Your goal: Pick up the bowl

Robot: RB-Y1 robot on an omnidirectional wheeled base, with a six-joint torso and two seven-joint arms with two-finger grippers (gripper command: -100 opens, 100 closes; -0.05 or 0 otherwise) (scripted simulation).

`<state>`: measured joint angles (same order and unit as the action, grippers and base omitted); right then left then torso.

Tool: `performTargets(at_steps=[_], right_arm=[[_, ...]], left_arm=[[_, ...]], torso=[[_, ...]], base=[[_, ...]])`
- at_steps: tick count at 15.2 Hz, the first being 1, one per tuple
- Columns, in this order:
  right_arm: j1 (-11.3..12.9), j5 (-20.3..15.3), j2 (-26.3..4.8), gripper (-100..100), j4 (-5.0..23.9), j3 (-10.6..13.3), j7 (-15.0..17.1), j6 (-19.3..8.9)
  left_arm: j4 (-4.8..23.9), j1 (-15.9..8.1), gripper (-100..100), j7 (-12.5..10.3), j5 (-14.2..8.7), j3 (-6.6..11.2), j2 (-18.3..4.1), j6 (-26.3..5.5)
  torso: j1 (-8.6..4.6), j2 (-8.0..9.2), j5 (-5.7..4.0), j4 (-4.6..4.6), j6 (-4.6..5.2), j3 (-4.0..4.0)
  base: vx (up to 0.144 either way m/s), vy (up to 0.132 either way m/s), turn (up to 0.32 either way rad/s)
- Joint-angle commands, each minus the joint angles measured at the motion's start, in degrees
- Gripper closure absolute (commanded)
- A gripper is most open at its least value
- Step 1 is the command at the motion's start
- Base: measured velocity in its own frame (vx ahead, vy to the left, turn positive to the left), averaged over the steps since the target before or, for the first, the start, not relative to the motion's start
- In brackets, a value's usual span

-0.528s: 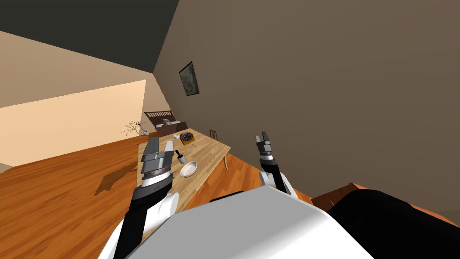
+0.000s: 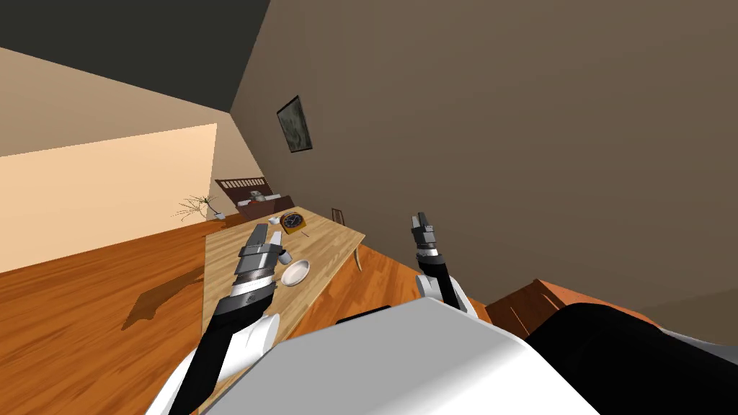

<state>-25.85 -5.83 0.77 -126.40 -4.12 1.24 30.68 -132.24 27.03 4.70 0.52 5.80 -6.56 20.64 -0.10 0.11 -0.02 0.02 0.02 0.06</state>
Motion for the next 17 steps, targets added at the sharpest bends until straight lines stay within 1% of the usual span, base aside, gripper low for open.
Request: performTargets(at_steps=[1, 2, 3, 4, 5, 6, 7, 8, 9, 10, 11, 12, 13, 15, 16, 17], right_arm=[[0.0, 0.0, 0.0, 0, 0.0, 0.0, 0.0, 0.0], [0.0, 0.0, 0.0, 0, 0.0, 0.0, 0.0, 0.0], [0.0, 0.0, 0.0, 0, 0.0, 0.0, 0.0, 0.0], [0.0, 0.0, 0.0, 0, 0.0, 0.0, 0.0, 0.0], [0.0, 0.0, 0.0, 0, 0.0, 0.0, 0.0, 0.0], [0.0, 0.0, 0.0, 0, 0.0, 0.0, 0.0, 0.0], [0.0, 0.0, 0.0, 0, 0.0, 0.0, 0.0, 0.0], [0.0, 0.0, 0.0, 0, 0.0, 0.0, 0.0, 0.0], [0.0, 0.0, 0.0, 0, 0.0, 0.0, 0.0, 0.0], [0.0, 0.0, 0.0, 0, 0.0, 0.0, 0.0, 0.0], [0.0, 0.0, 0.0, 0, 0.0, 0.0, 0.0, 0.0], [0.0, 0.0, 0.0, 0, 0.0, 0.0, 0.0, 0.0], [0.0, 0.0, 0.0, 0, 0.0, 0.0, 0.0, 0.0], [0.0, 0.0, 0.0, 0, 0.0, 0.0, 0.0, 0.0], [0.0, 0.0, 0.0, 0, 0.0, 0.0, 0.0, 0.0], [0.0, 0.0, 0.0, 0, 0.0, 0.0, 0.0, 0.0]], left_arm=[[0.5, 0.0, -100, -0.5, -0.8, 0.76, -0.9, -1.9], [1.0, 0.2, -100, -0.9, -1.5, 1.31, -1.5, -3.7], [1.0, 0.2, -100, -0.9, -1.5, 1.31, -1.5, -4.0], [1.7, 0.4, -100, -1.4, -2.4, 1.92, -2.2, -6.0], [1.7, 0.4, -100, -1.4, -2.4, 1.92, -2.2, -6.3], [2.4, 0.6, -100, -1.8, -3.2, 2.58, -2.8, -8.2], [2.4, 0.6, -100, -1.8, -3.2, 2.58, -2.8, -8.8], [3.2, 0.8, -100, -2.3, -4.2, 3.29, -3.4, -10.4], [3.2, 0.8, -100, -2.3, -4.2, 3.29, -3.4, -11.5], [3.2, 0.8, -100, -2.3, -4.2, 3.29, -3.4, -11.5], [4.0, 1.0, -100, -2.8, -5.1, 4.04, -4.0, -13.7], [4.0, 1.0, -100, -2.8, -5.1, 4.04, -4.0, -14.3], [4.9, 1.2, -100, -3.3, -6.2, 4.85, -4.6, -15.6], [4.9, 1.2, -100, -3.3, -6.2, 4.85, -4.6, -17.3], [5.8, 1.4, -100, -3.8, -7.2, 5.69, -5.2, -19.1], [5.8, 1.4, -100, -3.8, -7.2, 5.69, -5.2, -20.1]], torso=[[0.00, 0.00, 0.00, 0.00, 0.00, 0.00], [0.04, -0.02, 0.01, 0.00, -0.01, -0.01], [0.07, -0.04, 0.01, -0.01, 0.00, -0.02], [0.08, -0.06, 0.02, -0.01, -0.01, -0.03], [0.09, -0.07, 0.02, -0.01, 0.00, -0.04], [0.09, -0.07, 0.02, -0.02, -0.01, -0.04], [0.08, -0.08, 0.02, -0.02, 0.01, -0.05], [0.09, -0.08, 0.02, -0.02, -0.01, -0.04], [0.09, -0.07, 0.02, -0.02, -0.01, -0.04], [0.10, -0.08, 0.02, -0.02, -0.01, -0.05], [0.10, -0.08, 0.02, -0.02, -0.02, -0.05], [0.10, -0.09, 0.02, -0.02, -0.01, -0.05], [0.10, -0.09, 0.02, -0.02, -0.01, -0.05], [0.11, -0.10, 0.02, -0.02, 0.00, -0.06], [0.12, -0.11, 0.02, -0.02, -0.02, -0.06], [0.12, -0.11, 0.03, -0.03, -0.01, -0.06]], base=[[-0.011, -0.010, -0.075], [-0.010, -0.008, -0.088], [-0.009, -0.005, -0.079], [-0.007, -0.007, -0.098], [-0.006, -0.007, -0.080], [-0.005, -0.010, -0.139], [-0.006, -0.007, -0.118], [-0.006, -0.007, -0.107], [-0.007, -0.006, -0.091], [-0.004, -0.002, -0.033], [-0.002, -0.005, -0.095], [-0.001, -0.004, -0.107], [0.000, -0.005, -0.133], [0.000, -0.002, -0.087], [0.002, -0.002, -0.087], [0.002, -0.001, -0.102]])
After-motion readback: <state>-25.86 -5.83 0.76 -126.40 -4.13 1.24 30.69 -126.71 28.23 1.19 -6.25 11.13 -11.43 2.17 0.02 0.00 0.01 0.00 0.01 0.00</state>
